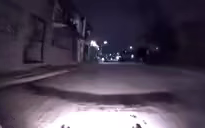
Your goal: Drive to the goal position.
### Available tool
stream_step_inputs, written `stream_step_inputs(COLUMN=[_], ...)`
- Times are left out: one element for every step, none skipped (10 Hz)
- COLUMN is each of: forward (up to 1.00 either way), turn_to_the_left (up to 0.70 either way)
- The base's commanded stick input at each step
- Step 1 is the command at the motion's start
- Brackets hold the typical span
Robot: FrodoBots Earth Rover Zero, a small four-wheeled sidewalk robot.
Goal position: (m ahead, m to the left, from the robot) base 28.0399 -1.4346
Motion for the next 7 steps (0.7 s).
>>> stream_step_inputs(forward=[1.00,1.00,1.00,1.00,1.00,1.00,1.00], turn_to_the_left=[0.00,0.00,0.00,0.00,0.00,0.00,0.00])
